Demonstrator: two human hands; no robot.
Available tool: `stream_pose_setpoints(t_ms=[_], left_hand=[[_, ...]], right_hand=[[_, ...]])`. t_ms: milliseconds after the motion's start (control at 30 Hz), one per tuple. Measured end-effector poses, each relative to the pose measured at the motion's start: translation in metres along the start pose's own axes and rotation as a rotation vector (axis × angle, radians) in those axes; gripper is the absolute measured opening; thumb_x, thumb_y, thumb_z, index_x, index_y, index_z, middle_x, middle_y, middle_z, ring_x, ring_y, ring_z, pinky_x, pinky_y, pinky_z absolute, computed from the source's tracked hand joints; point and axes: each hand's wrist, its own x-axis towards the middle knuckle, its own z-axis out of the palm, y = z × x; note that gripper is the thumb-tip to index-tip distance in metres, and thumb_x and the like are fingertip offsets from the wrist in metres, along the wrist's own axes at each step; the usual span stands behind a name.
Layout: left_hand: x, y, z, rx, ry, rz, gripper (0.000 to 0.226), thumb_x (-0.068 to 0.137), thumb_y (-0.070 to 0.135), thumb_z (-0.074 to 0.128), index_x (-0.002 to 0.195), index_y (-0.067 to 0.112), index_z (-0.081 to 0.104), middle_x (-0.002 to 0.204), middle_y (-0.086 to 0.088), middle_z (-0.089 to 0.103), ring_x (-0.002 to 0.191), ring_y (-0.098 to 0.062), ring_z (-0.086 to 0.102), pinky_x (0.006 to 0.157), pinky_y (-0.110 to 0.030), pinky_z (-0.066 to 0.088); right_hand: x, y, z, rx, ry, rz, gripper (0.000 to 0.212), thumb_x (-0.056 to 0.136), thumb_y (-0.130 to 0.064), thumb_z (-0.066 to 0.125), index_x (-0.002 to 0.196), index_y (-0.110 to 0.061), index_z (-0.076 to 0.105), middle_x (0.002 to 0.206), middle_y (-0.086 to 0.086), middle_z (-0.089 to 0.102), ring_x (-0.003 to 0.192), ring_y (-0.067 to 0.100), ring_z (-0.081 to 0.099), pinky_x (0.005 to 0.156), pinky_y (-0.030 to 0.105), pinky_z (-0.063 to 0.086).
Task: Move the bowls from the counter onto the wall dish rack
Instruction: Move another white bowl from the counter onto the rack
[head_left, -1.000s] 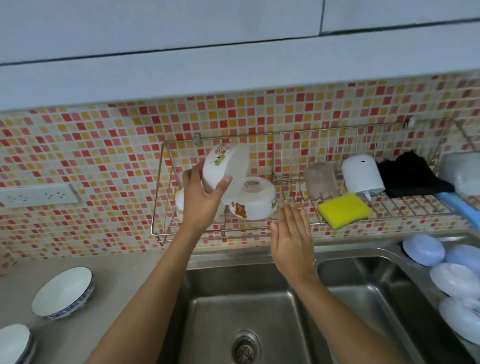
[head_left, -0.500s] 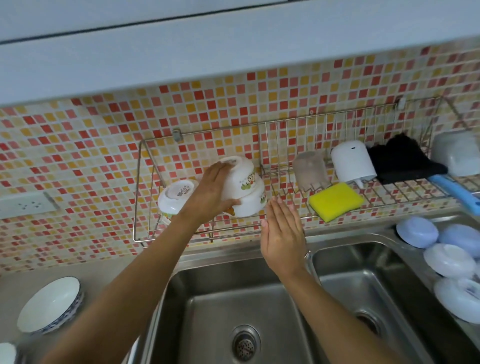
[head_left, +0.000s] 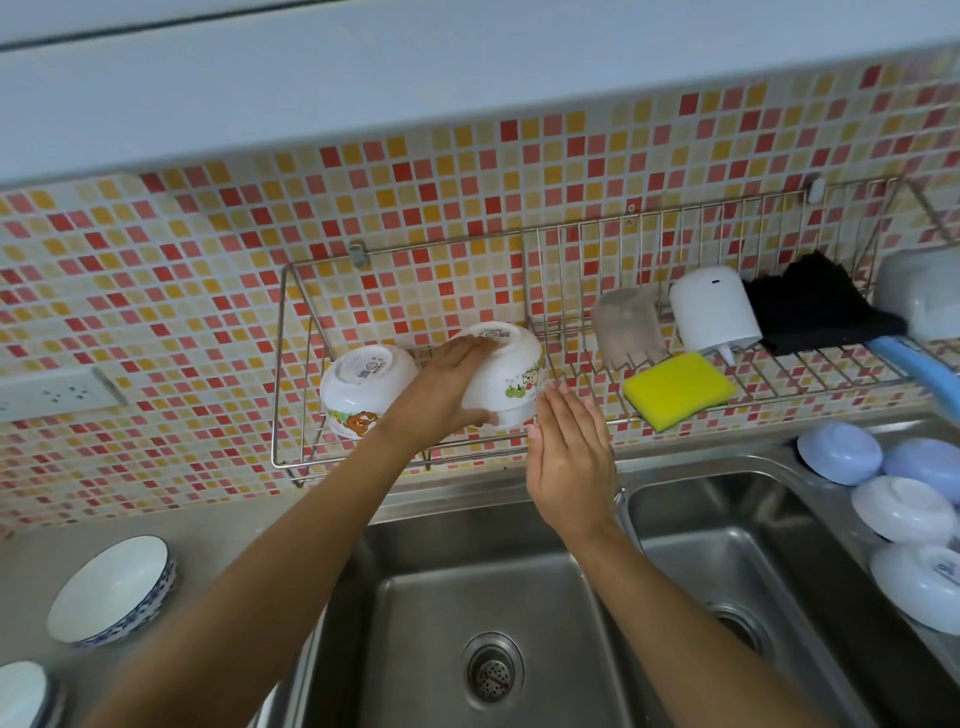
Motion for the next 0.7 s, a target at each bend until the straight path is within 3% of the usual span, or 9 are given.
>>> stream_pose_setpoints(t_ms=[133, 233, 367, 500, 700], left_hand=[[-0.002, -0.006, 0.006, -0.03, 0.076, -0.004, 0.069, 0.084, 0.047, 0.064, 0.144, 0.024, 0.038, 0.152, 0.0, 0.035, 0.141, -0.022, 0.027, 0.116, -0.041, 0.025], [-0.005, -0.011, 0.008, -0.087, 0.1, -0.106, 0.059, 0.089, 0.046, 0.057, 0.142, 0.029, 0.04, 0.156, 0.0, 0.028, 0.144, -0.023, 0.023, 0.117, -0.04, 0.022], [-0.005, -0.01, 0.007, -0.114, 0.069, -0.115, 0.056, 0.086, 0.043, 0.062, 0.137, 0.027, 0.048, 0.149, -0.001, 0.041, 0.14, -0.023, 0.032, 0.115, -0.045, 0.028], [-0.006, -0.007, 0.006, -0.116, 0.05, -0.107, 0.056, 0.086, 0.041, 0.063, 0.138, 0.026, 0.047, 0.151, 0.0, 0.039, 0.141, -0.021, 0.03, 0.117, -0.042, 0.026], [-0.02, -0.009, -0.008, 0.017, 0.196, -0.285, 0.053, 0.098, 0.049, 0.035, 0.145, 0.026, 0.035, 0.156, 0.0, 0.028, 0.145, -0.02, 0.02, 0.118, -0.043, 0.022]], right_hand=[[-0.001, 0.0, 0.0, 0.002, -0.012, 0.006, 0.037, 0.1, -0.018, 0.045, 0.127, 0.002, 0.061, 0.133, 0.016, 0.06, 0.129, 0.027, 0.053, 0.118, 0.043, 0.029], [-0.001, 0.0, 0.0, 0.01, -0.009, 0.008, 0.037, 0.1, -0.018, 0.045, 0.126, 0.002, 0.061, 0.132, 0.016, 0.061, 0.128, 0.027, 0.054, 0.117, 0.044, 0.03], [-0.001, 0.0, 0.001, 0.022, -0.018, 0.009, 0.039, 0.101, -0.019, 0.042, 0.128, 0.002, 0.06, 0.134, 0.015, 0.06, 0.13, 0.026, 0.053, 0.117, 0.045, 0.031], [-0.002, 0.0, 0.0, 0.027, -0.028, 0.016, 0.037, 0.1, -0.018, 0.045, 0.127, 0.002, 0.061, 0.134, 0.016, 0.06, 0.129, 0.027, 0.053, 0.117, 0.045, 0.031], [0.013, -0.014, -0.014, 0.058, -0.168, 0.151, 0.039, 0.097, -0.023, 0.046, 0.126, -0.002, 0.063, 0.131, 0.012, 0.063, 0.128, 0.024, 0.055, 0.116, 0.046, 0.031]])
